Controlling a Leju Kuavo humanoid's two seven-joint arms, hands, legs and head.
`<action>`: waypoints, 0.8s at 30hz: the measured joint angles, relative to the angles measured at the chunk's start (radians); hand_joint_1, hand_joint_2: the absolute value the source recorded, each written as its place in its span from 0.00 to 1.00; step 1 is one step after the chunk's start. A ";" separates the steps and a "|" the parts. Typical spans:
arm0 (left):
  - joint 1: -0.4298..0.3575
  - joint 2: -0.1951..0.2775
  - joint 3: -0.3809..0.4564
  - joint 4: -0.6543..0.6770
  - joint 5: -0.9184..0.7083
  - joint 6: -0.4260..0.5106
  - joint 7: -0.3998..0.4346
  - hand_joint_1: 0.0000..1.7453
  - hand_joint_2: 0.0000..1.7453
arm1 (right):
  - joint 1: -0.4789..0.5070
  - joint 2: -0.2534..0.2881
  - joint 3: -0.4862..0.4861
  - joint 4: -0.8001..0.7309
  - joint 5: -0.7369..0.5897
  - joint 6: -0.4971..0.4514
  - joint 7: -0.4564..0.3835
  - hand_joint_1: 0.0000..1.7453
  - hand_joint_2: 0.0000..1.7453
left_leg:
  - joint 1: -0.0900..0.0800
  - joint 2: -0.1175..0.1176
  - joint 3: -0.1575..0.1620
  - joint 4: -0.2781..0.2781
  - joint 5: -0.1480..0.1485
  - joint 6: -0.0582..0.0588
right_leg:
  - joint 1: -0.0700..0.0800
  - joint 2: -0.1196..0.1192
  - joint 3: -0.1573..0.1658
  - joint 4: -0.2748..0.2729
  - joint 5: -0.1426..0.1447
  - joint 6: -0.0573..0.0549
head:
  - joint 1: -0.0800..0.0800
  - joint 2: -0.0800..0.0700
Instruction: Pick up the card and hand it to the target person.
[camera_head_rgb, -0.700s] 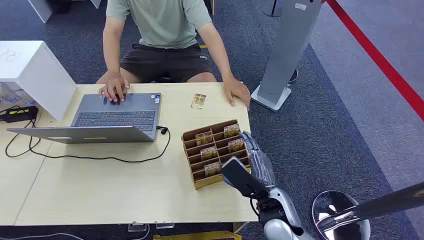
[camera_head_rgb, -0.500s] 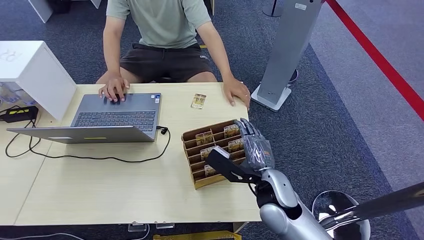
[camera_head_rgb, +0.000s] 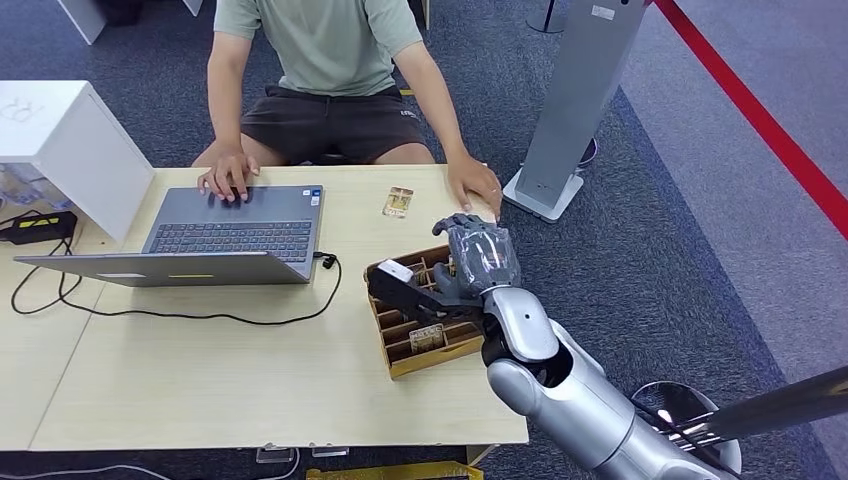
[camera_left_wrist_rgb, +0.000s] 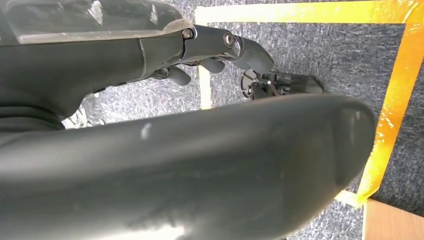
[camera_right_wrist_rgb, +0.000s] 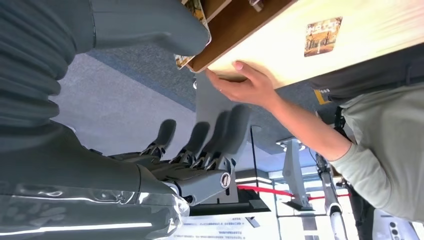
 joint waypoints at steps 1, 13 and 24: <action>0.000 0.000 0.000 0.000 0.003 0.001 0.002 0.00 0.00 | -0.002 0.002 0.006 0.006 -0.004 0.001 0.002 0.46 1.00 | 0.000 0.000 0.000 0.000 0.000 0.000 | 0.000 0.000 0.000 0.000 0.000 0.000 | 0.000 0.000; 0.001 0.000 0.000 0.000 0.006 0.001 0.002 0.00 0.00 | 0.008 -0.004 0.032 0.042 -0.044 -0.018 0.047 0.31 1.00 | 0.000 0.000 0.001 0.000 0.000 0.000 | 0.000 0.000 0.000 0.000 0.000 0.000 | -0.001 0.000; 0.001 0.000 -0.001 0.000 -0.015 -0.007 0.002 0.00 0.00 | 0.070 -0.047 0.018 0.037 -0.039 -0.026 0.087 0.40 1.00 | 0.000 0.000 0.001 0.000 0.000 0.000 | 0.000 0.000 0.000 0.000 0.000 0.000 | -0.001 0.000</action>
